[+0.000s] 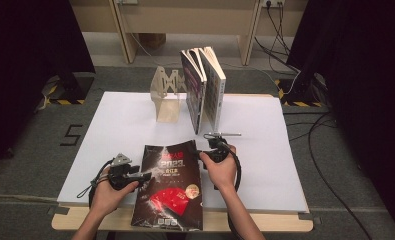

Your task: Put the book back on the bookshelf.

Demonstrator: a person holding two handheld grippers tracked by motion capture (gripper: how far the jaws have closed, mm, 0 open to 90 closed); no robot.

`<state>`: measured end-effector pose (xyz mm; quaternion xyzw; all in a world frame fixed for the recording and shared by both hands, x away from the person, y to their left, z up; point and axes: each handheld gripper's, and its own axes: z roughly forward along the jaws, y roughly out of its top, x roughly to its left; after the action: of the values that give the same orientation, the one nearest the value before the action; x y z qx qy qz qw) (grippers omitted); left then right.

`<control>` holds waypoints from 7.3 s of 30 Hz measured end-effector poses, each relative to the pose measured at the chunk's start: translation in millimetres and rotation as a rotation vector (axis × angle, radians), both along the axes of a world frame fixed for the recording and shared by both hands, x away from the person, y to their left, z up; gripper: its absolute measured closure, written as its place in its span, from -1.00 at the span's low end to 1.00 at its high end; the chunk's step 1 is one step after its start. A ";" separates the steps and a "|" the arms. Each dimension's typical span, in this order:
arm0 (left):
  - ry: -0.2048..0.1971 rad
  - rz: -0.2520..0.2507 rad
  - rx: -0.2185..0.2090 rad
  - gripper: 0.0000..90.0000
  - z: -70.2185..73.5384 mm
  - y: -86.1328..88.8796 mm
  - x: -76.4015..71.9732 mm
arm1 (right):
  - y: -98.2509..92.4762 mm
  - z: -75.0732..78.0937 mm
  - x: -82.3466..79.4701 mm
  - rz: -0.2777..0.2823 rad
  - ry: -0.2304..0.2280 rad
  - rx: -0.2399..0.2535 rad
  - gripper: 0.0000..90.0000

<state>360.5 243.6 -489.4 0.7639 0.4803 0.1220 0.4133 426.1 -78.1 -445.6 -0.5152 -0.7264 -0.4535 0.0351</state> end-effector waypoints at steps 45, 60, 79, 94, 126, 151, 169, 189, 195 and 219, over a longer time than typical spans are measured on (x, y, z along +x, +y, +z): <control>-0.081 0.044 -0.047 -0.13 16.8 5.6 -0.6 | 5.8 59.3 -1.8 -0.120 -0.257 0.009 0.94; -0.144 0.033 -0.068 -0.09 37.9 -0.9 6.4 | 19.1 84.5 8.4 -0.123 -0.336 -0.013 0.94; -0.205 0.015 -0.127 -0.12 79.9 -20.3 27.9 | 43.6 112.3 27.4 -0.193 -0.437 -0.033 0.94; -0.251 -0.023 -0.126 -0.13 112.2 -39.1 42.9 | 62.0 119.1 38.0 -0.252 -0.500 -0.030 0.94; -0.233 -0.105 -0.121 -0.26 141.2 -93.6 70.2 | 64.9 117.5 42.1 -0.269 -0.492 -0.055 0.93; -0.221 -0.067 -0.099 -0.26 131.2 -123.6 80.1 | 66.9 120.4 39.8 -0.243 -0.473 -0.063 0.90; -0.234 0.022 -0.070 -0.17 124.1 -132.9 78.0 | 67.4 125.5 31.7 -0.269 -0.496 -0.063 0.90; -0.312 0.088 0.018 0.02 117.4 -126.9 69.7 | 65.4 128.2 30.0 -0.253 -0.467 0.001 0.93; -0.303 0.082 -0.028 0.22 119.9 -122.2 70.4 | 70.3 129.7 26.4 -0.238 -0.478 -0.007 0.93; -0.313 0.213 -0.163 0.92 93.4 -80.1 46.0 | 102.5 117.0 18.6 -0.016 -0.519 0.003 0.51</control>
<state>406.6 163.5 -396.0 0.6447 0.4965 0.2429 0.5281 444.7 24.4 -328.6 -0.3873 -0.7065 -0.5717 -0.1552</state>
